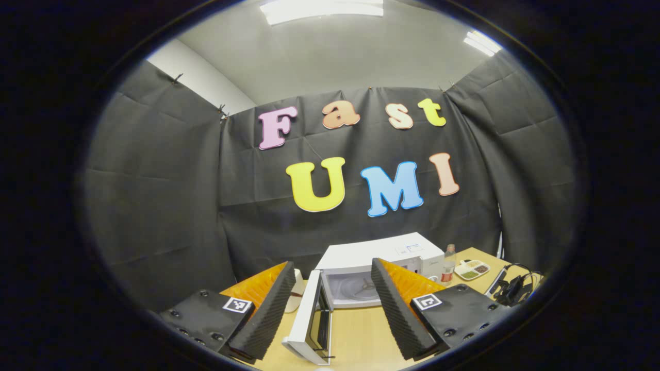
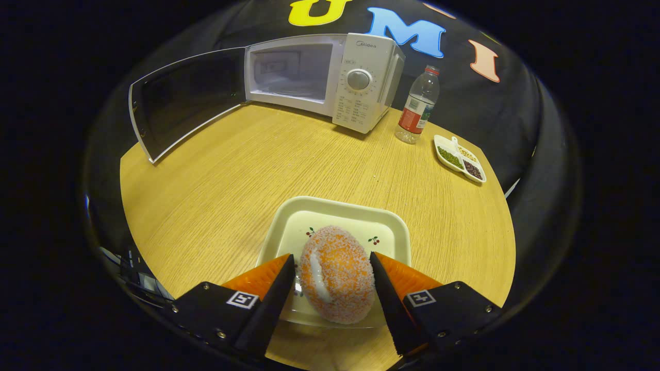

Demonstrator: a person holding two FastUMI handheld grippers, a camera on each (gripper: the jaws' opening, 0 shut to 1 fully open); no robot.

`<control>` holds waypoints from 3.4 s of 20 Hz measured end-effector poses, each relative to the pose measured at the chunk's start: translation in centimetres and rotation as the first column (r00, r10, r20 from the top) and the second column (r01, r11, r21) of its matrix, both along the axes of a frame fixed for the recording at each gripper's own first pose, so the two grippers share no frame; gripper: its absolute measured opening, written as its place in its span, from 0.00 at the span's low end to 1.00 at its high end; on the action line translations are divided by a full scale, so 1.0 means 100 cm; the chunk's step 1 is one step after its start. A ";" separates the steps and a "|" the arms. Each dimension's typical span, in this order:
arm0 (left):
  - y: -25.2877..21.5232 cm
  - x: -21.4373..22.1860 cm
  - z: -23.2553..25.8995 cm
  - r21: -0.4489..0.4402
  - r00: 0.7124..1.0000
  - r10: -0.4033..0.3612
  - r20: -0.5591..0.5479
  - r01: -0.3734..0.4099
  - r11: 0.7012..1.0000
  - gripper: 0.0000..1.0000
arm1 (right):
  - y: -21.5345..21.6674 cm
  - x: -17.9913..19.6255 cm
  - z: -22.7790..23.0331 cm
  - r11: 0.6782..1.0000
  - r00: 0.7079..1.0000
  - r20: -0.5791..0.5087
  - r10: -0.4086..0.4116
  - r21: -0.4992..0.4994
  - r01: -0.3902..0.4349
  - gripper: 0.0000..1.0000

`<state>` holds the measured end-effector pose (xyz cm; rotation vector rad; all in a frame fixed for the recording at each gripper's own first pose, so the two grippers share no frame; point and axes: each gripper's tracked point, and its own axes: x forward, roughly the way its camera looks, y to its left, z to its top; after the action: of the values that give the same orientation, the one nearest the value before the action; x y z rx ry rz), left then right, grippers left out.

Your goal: Open the microwave oven with the left hand, put the food in, and close the microwave oven.

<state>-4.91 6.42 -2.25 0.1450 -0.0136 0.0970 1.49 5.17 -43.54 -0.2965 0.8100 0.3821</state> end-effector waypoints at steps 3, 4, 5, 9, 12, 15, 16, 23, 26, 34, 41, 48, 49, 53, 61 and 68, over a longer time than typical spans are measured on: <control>0.004 0.002 -0.003 0.007 1.000 0.003 -0.007 -0.003 1.000 0.98 | -0.001 0.001 -0.001 1.000 1.000 -0.013 0.010 -0.007 -0.010 0.75; 0.007 0.004 -0.006 0.014 1.000 0.006 -0.013 -0.006 1.000 1.00 | 0.000 0.002 -0.003 1.000 1.000 -0.023 0.020 -0.016 -0.021 0.68; 0.008 0.006 -0.006 0.015 1.000 0.005 -0.014 -0.005 1.000 1.00 | -0.001 0.001 -0.002 0.999 0.999 -0.032 0.025 -0.024 -0.026 0.68; 0.016 0.010 -0.004 0.008 1.000 0.004 -0.006 -0.004 1.000 0.99 | 0.015 0.004 0.020 0.999 0.998 -0.035 0.043 0.028 -0.042 0.58; 0.022 0.011 -0.010 -0.009 1.000 0.009 -0.011 -0.009 1.000 0.94 | 0.048 0.011 0.052 0.989 0.999 -0.038 0.032 0.145 -0.026 0.58; 0.033 0.013 -0.016 -0.005 1.000 0.015 -0.018 -0.015 1.000 0.98 | 0.095 0.036 0.085 0.965 1.000 -0.010 0.026 0.262 -0.023 0.58; 0.038 0.013 -0.018 0.001 1.000 0.018 -0.022 -0.018 1.000 1.00 | 0.108 0.048 0.096 0.961 1.000 0.010 0.029 0.273 -0.031 0.58; 0.072 0.012 -0.035 -0.009 0.998 0.053 -0.046 -0.054 0.999 1.00 | 0.224 0.137 0.140 0.867 0.998 0.031 -0.051 0.498 0.029 0.58; 0.087 0.014 -0.047 -0.010 0.995 0.074 -0.059 -0.075 0.997 1.00 | 0.262 0.184 0.146 0.806 0.991 0.019 -0.133 0.584 0.097 0.57; 0.108 0.029 -0.069 0.001 0.993 0.095 -0.073 -0.095 0.995 1.00 | 0.305 0.289 0.142 0.641 0.895 0.047 -0.444 0.715 0.280 0.57; 0.106 0.042 -0.083 0.022 0.994 0.084 -0.070 -0.083 0.996 1.00 | 0.299 0.349 0.121 0.588 0.760 0.132 -0.636 0.721 0.367 0.57; 0.101 0.038 -0.103 0.070 0.990 0.079 -0.116 -0.071 0.995 1.00 | 0.288 0.372 0.092 0.604 0.716 0.172 -0.676 0.686 0.405 0.77; 0.100 0.039 -0.103 0.071 0.990 0.076 -0.118 -0.068 0.995 1.00 | 0.288 0.370 0.089 0.616 0.719 0.181 -0.671 0.677 0.404 0.83; 0.095 0.036 -0.098 0.063 0.993 0.067 -0.100 -0.061 0.996 1.00 | 0.281 0.356 0.087 0.627 0.732 0.169 -0.660 0.661 0.413 0.94; 0.103 0.028 -0.089 0.000 0.992 0.098 -0.081 -0.099 0.995 1.00 | 0.268 0.246 0.195 0.733 0.819 0.283 -0.499 0.642 0.225 0.94; 0.140 -0.033 -0.094 -0.012 0.981 0.174 -0.083 -0.176 0.984 0.97 | 0.291 0.114 0.307 0.800 0.872 0.426 -0.243 0.596 -0.068 0.93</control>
<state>-8.22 20.43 -11.66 0.1304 0.0817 0.2669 12.86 34.26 -12.88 0.2438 0.1715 0.4292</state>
